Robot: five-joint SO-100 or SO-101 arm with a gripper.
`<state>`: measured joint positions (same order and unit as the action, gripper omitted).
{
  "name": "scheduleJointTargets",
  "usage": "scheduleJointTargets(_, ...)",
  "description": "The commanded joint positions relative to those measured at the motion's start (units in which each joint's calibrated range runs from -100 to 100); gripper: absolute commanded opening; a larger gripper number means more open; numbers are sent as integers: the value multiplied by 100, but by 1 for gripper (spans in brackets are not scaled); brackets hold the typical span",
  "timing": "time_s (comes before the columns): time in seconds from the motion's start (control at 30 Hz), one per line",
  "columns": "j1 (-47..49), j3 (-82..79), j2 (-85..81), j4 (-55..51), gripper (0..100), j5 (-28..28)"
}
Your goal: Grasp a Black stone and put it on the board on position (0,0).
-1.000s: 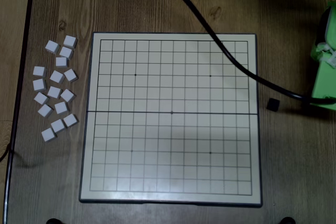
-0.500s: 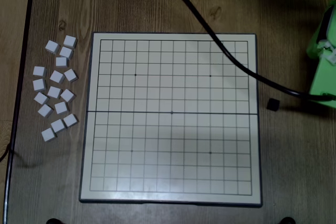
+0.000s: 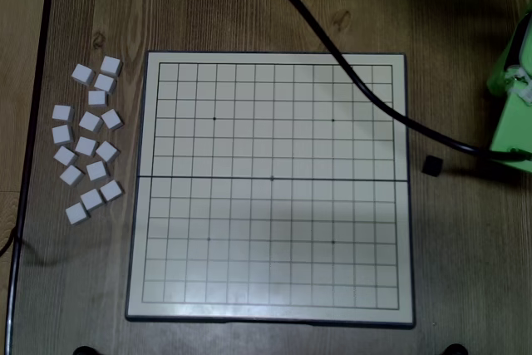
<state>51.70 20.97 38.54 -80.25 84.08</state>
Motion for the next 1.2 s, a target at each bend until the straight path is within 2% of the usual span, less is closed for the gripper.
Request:
scheduleJointTargets(0.0, 15, 464, -153, 67, 13, 20)
scheduleJointTargets(1.17, -104, 193, 118, 381, 13, 39)
